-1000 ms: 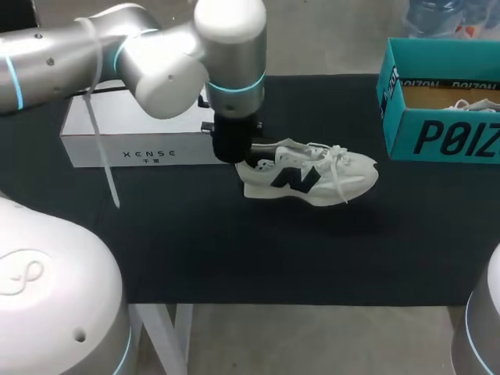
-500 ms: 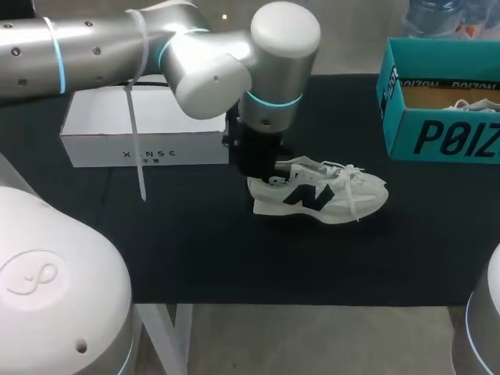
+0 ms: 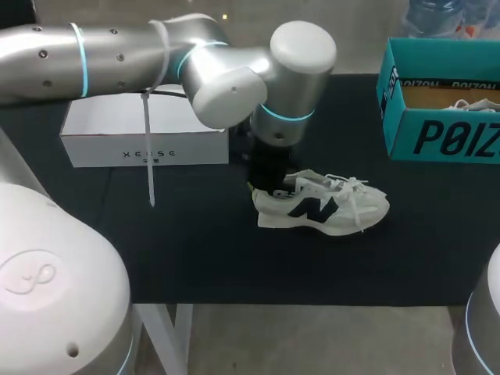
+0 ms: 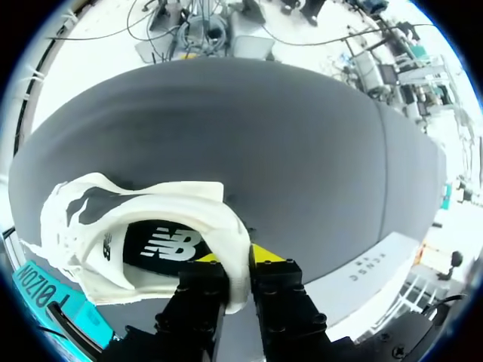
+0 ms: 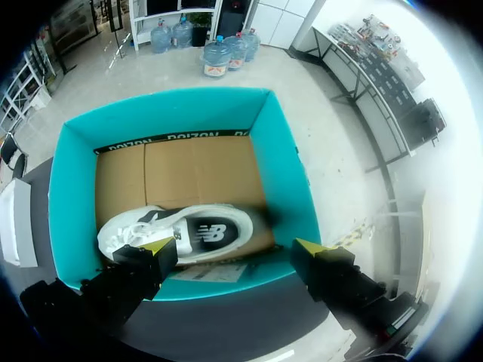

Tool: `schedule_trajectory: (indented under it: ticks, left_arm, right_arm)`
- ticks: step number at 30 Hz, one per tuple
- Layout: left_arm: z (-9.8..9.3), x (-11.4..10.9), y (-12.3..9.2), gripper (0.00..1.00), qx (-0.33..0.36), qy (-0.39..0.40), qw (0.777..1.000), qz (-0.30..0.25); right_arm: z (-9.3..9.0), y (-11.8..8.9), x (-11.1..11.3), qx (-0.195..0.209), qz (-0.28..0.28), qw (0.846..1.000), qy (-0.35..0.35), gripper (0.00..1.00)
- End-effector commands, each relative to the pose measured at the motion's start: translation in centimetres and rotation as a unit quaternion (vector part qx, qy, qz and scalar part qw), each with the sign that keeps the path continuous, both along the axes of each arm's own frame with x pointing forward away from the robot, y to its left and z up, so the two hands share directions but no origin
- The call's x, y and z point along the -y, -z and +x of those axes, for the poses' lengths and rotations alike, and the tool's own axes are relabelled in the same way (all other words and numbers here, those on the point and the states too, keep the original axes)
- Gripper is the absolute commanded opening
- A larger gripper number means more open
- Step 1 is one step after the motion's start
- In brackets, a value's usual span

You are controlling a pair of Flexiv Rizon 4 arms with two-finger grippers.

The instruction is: Take the shoe out of the shoebox, open the shoe tongue, remove and reinsert the insole, then place the shoe into the shoebox

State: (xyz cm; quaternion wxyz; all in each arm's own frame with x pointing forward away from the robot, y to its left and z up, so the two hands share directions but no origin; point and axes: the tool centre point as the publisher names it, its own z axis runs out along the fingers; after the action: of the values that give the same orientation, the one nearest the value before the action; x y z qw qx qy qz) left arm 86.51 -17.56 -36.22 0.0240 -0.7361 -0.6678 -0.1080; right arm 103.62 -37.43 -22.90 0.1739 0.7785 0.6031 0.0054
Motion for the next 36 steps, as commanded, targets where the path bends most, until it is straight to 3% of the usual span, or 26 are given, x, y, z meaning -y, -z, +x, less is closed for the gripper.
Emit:
schedule_trajectory:
  ticks: [1, 7, 14, 22, 36]
  left_arm:
    - [-0.1, 0.2, -0.1, 1.0, -0.004, 0.002, 1.0, -0.007]
    - [0.4, -0.1, -1.3, 1.0, 0.003, -0.009, 1.0, -0.023]
    - [2.4, -1.7, -4.3, 1.0, 0.012, -0.041, 0.997, -0.061]
    - [3.7, -6.0, -8.5, 1.0, 0.002, -0.133, 0.976, -0.174]
    - [2.0, -14.5, -6.6, 1.0, -0.019, -0.322, 0.902, -0.288]
  right_arm:
    - [0.0, 0.0, 0.0, 0.0, 0.0, 1.0, 0.0, 1.0]
    - [0.0, 0.0, 0.0, 0.0, 0.0, 1.0, 0.0, 1.0]
    - [0.0, 0.0, 0.0, 0.0, 0.0, 1.0, 0.0, 1.0]
    - [0.0, 0.0, 0.0, 0.0, 0.0, 1.0, 0.0, 1.0]
    - [0.0, 0.0, 0.0, 0.0, 0.0, 1.0, 0.0, 1.0]
